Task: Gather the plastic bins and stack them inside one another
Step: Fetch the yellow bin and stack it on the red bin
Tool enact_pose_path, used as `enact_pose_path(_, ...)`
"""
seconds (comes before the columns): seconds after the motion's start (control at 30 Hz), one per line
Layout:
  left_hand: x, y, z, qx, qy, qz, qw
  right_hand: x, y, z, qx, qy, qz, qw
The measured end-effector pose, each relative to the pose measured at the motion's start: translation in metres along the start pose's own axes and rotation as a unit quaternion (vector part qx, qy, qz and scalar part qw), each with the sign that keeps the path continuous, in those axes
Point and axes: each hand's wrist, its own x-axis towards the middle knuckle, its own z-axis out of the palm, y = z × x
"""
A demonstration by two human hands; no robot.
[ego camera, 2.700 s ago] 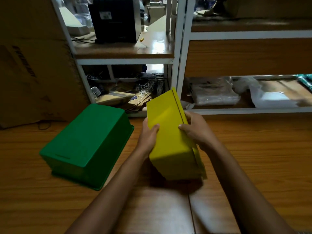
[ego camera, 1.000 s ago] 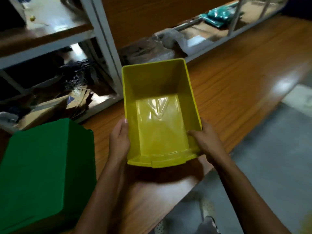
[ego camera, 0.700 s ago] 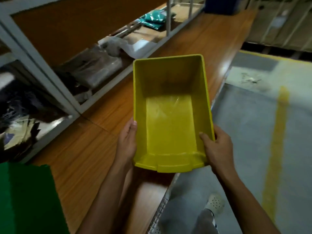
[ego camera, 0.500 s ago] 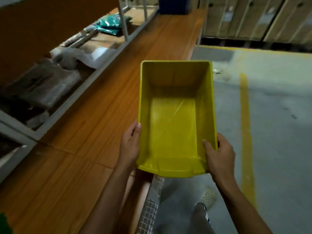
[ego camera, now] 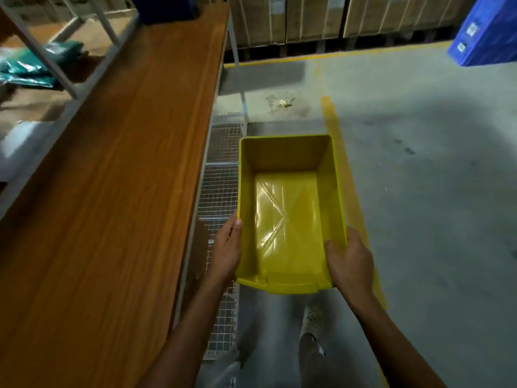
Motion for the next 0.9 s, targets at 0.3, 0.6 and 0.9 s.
enact_pose_path(0.3, 0.098, 0.03, 0.072, -0.055, -0.02, -0.052, 0.997, 0.133, -0.007, -0.012, -0.035, -0.012, 0.014, 0.999)
enact_pose_path(0.6, 0.216, 0.072, 0.087, -0.105, 0.021, -0.037, 0.994, 0.262, -0.066, 0.022, -0.039, -0.031, -0.041, 0.998)
enact_pose_path(0.9, 0.416, 0.121, 0.084, -0.107, 0.027, -0.002, 0.994, 0.429, -0.154, 0.087, -0.025, 0.004, -0.061, 0.998)
